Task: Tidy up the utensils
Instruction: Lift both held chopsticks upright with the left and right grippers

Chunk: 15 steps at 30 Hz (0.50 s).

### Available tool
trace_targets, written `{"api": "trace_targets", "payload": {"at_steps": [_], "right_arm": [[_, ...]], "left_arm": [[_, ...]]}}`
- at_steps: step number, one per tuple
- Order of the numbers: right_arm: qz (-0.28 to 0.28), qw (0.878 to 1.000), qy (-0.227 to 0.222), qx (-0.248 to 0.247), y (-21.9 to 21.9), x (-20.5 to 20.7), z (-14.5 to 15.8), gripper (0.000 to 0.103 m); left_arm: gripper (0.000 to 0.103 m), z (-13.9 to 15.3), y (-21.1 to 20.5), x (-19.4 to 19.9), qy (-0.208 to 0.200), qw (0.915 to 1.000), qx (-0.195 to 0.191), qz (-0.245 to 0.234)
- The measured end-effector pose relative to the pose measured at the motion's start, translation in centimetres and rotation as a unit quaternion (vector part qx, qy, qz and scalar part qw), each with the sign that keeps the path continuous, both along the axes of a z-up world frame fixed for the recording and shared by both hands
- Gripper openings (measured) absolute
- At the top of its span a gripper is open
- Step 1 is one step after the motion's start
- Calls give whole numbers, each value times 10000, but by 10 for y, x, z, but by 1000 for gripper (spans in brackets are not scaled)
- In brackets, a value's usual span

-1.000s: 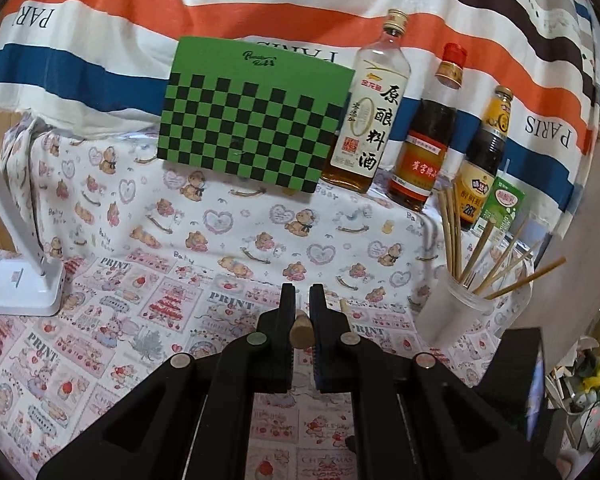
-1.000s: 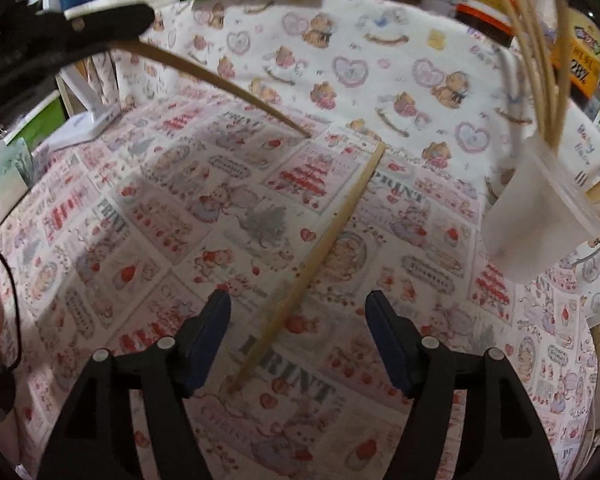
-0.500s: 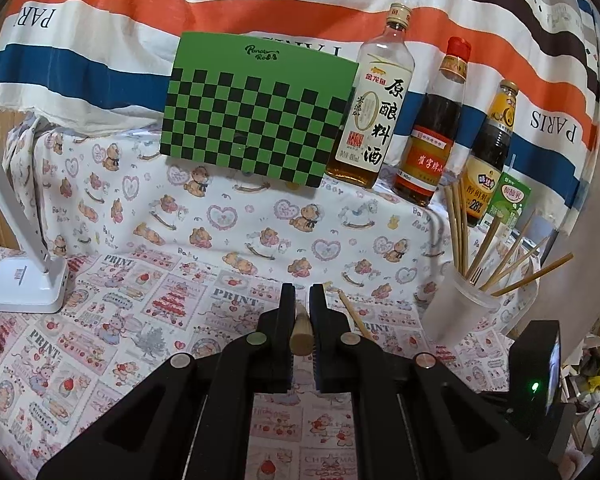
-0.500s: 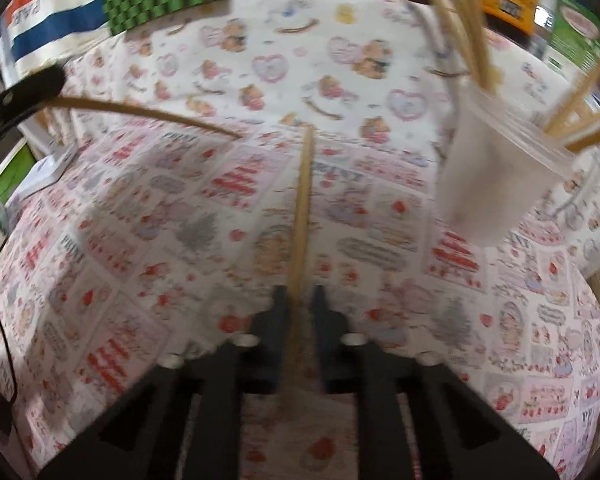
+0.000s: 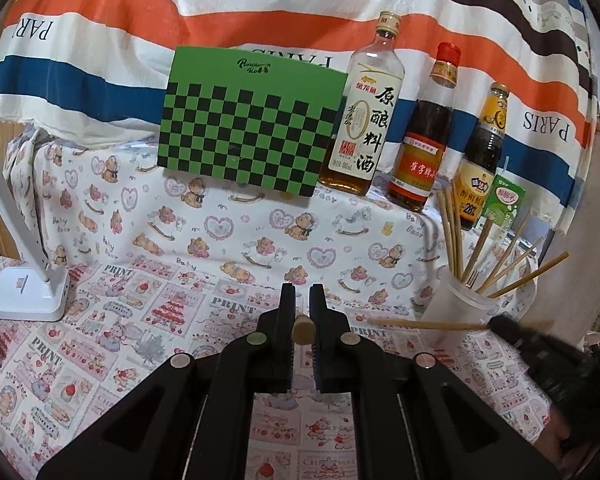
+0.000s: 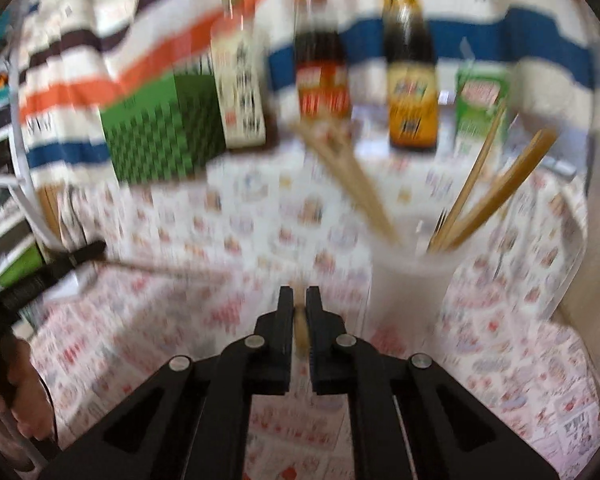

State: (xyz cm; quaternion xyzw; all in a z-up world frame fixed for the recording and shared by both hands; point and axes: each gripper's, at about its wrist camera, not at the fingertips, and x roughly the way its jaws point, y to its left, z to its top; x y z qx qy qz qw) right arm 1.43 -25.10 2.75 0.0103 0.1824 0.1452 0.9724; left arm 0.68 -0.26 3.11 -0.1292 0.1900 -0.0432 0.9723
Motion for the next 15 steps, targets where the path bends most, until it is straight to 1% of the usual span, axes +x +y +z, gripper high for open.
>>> {"api": "trace_targets", "payload": {"at_steps": [5, 11, 15], "right_arm": [[-57, 9986, -374, 383, -13, -8, 14, 6], [-113, 9964, -650, 528, -22, -20, 24, 6], [-123, 9953, -791, 542, -24, -26, 28, 6]], "left_arm": [[6, 6, -2, -8, -250, 9997, 27, -37], [6, 18, -3, -23, -704, 9975, 6, -96], [6, 21, -4, -28, -831, 9965, 6, -128]]}}
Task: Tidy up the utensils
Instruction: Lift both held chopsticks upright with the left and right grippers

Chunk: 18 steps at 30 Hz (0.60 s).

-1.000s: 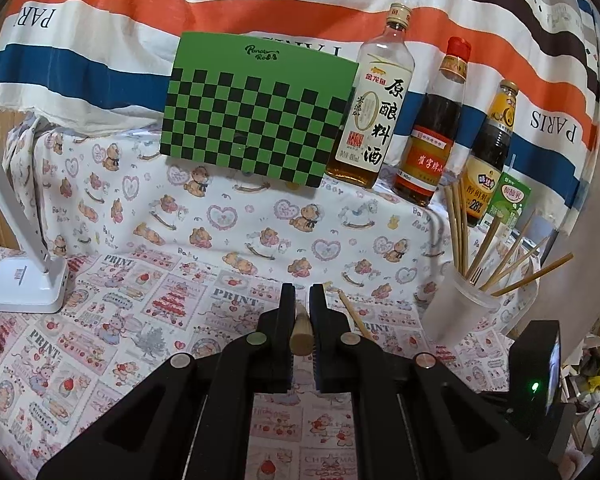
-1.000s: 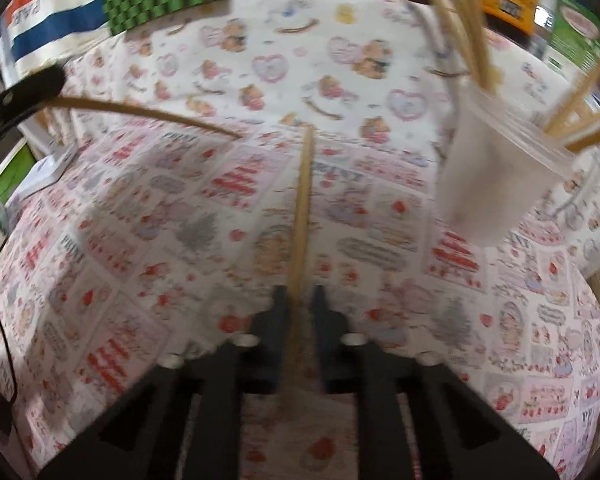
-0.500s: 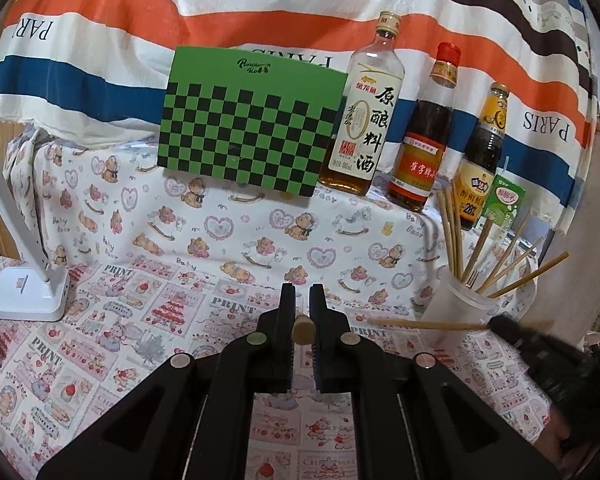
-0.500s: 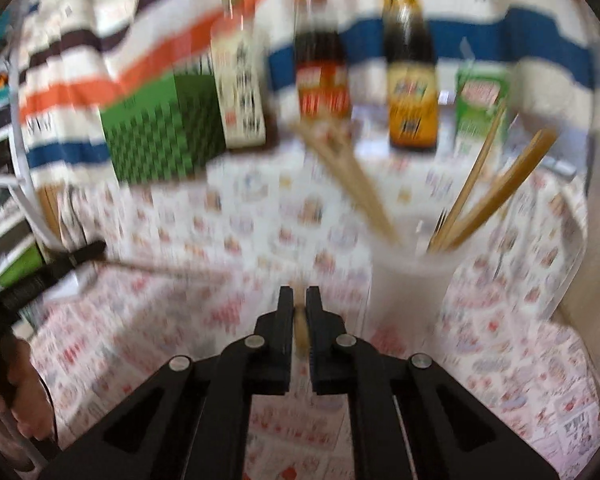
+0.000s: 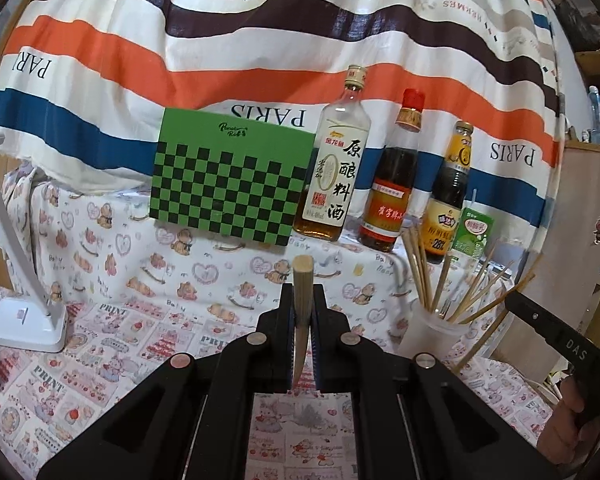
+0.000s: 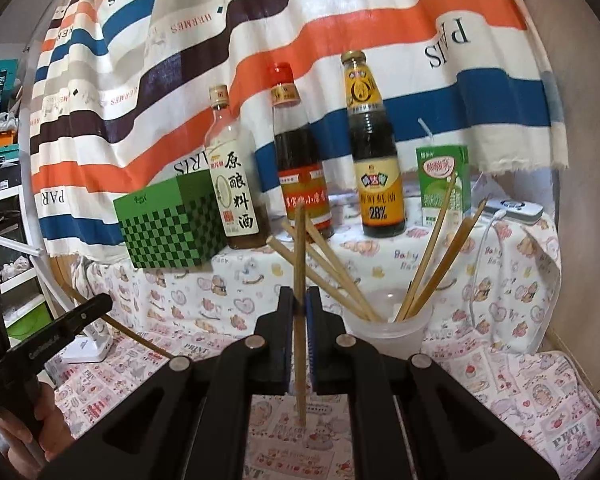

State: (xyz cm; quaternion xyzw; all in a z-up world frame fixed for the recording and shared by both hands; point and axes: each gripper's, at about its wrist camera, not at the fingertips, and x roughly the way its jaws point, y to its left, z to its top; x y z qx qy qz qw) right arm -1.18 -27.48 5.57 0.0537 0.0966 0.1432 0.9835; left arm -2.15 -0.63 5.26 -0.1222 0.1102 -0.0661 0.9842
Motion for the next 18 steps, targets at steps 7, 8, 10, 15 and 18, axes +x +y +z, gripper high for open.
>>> {"api": "trace_targets", "payload": {"at_steps": [7, 8, 10, 15, 18], "right_arm": [[26, 9999, 148, -51, 0, 7, -5, 6], [82, 9996, 260, 42, -1, 10, -6, 6], [156, 9993, 338, 103, -3, 12, -8, 6], [246, 9990, 368, -72, 3, 10, -8, 7], [181, 9992, 339, -54, 1, 9, -7, 6]], "left_arm": [[6, -7, -5, 11, 276, 9996, 84, -28], [6, -11, -4, 16, 415, 9991, -4, -97], [6, -19, -3, 24, 625, 9978, -103, -176], [6, -23, -4, 27, 676, 9976, -90, -142], [6, -16, -6, 19, 434, 9990, 84, -44]]}}
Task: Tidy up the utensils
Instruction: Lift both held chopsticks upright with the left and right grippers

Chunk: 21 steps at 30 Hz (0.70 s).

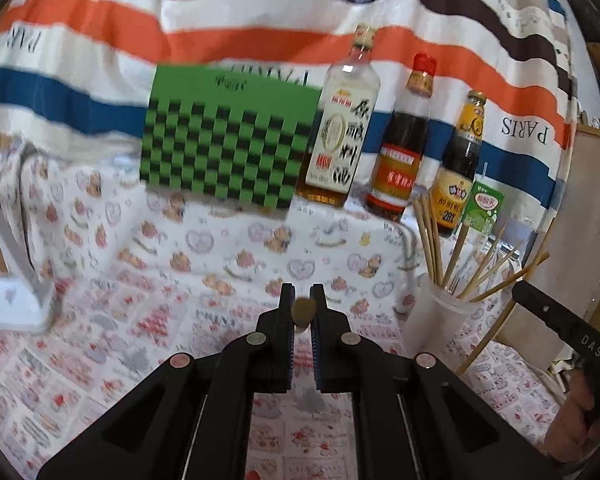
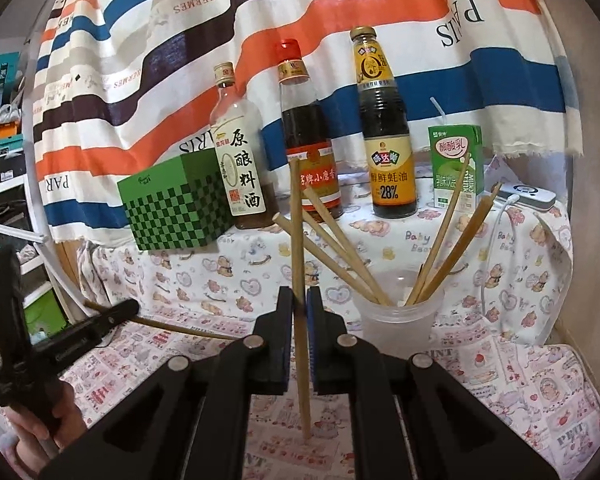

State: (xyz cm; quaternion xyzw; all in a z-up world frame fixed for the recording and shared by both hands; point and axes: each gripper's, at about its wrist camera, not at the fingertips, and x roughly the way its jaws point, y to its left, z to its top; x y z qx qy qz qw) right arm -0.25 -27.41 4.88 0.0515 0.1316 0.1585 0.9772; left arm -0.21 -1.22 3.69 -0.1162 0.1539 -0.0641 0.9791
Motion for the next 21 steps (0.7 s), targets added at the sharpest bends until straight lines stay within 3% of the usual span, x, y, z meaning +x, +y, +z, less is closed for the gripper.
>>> {"api": "trace_targets", "payload": {"at_steps": [9, 15, 21], "right_arm": [[-353, 9983, -458, 91, -26, -11, 40, 6], [-575, 9933, -978, 235, -42, -21, 89, 6], [-842, 9868, -1330, 377, -52, -9, 122, 6]], "left_arm": [[6, 47, -3, -7, -229, 9989, -189, -370], [6, 88, -27, -11, -142, 9951, 27, -980], [6, 118, -50, -15, -365, 9896, 69, -1389]]}}
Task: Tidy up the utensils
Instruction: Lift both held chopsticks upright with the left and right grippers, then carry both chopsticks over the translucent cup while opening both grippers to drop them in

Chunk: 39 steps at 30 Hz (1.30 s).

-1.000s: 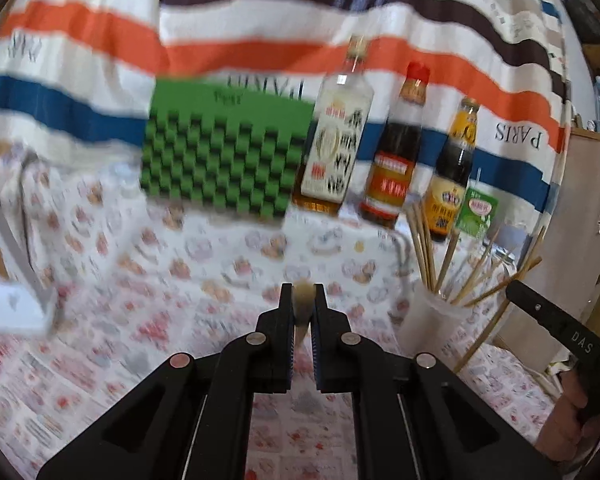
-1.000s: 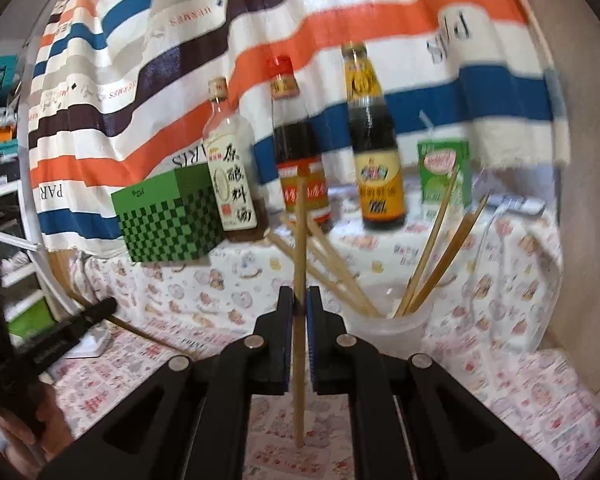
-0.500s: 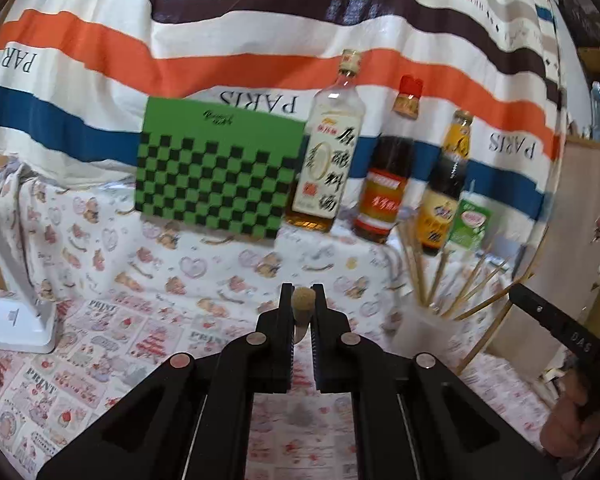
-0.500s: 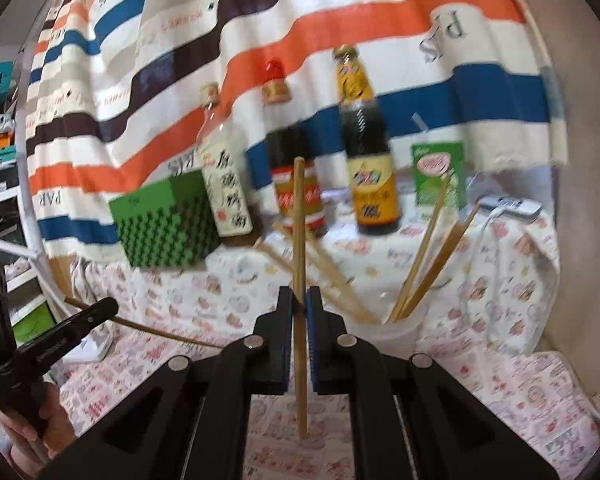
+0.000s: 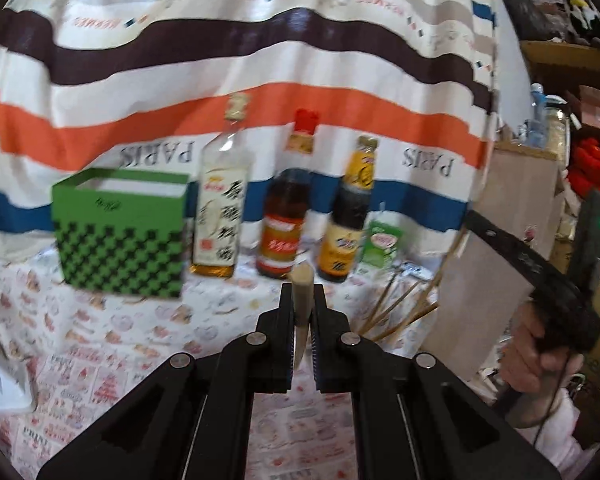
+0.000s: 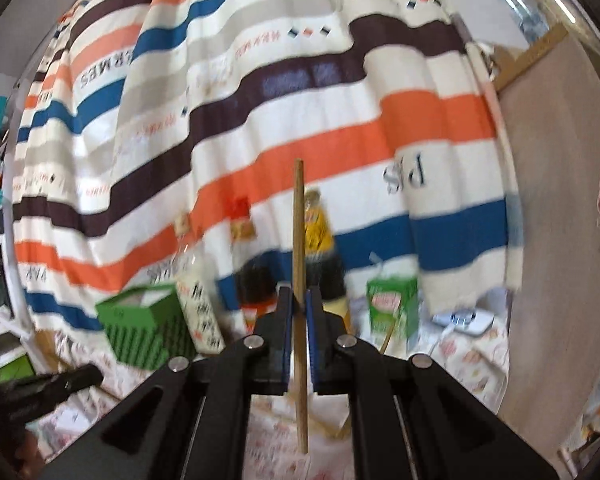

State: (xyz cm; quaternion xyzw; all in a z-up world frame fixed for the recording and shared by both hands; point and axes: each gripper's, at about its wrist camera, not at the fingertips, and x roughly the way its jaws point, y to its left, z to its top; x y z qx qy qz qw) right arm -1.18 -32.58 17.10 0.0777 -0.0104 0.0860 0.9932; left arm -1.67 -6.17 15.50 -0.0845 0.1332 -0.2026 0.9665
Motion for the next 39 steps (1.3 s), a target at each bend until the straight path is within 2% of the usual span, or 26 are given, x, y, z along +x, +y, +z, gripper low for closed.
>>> {"api": "trace_targets", "payload": {"at_steps": [3, 7, 12, 19, 22, 29, 39], "right_arm": [[60, 9998, 26, 183, -8, 16, 4, 6], [-27, 9995, 133, 296, -19, 38, -6, 6], [-76, 9983, 397, 426, -32, 66, -22, 6], [-164, 9973, 477, 541, -42, 86, -37, 6], [-213, 9972, 561, 448, -41, 91, -40, 6], [-147, 9960, 800, 374, -40, 100, -43, 7], [64, 9928, 1153, 309, -37, 110, -48, 7]], "left_arm": [[6, 12, -9, 8, -13, 9997, -148, -214], [6, 25, -21, 21, -90, 9987, -313, -401], [6, 38, -41, 39, -320, 9980, -321, -444], [6, 47, -69, 68, -533, 9966, -325, -529], [6, 43, -80, 85, -468, 9972, -282, -507], [6, 12, -100, 119, 40, 9985, -77, -532], [6, -24, -111, 140, 500, 9967, 218, -600]]}}
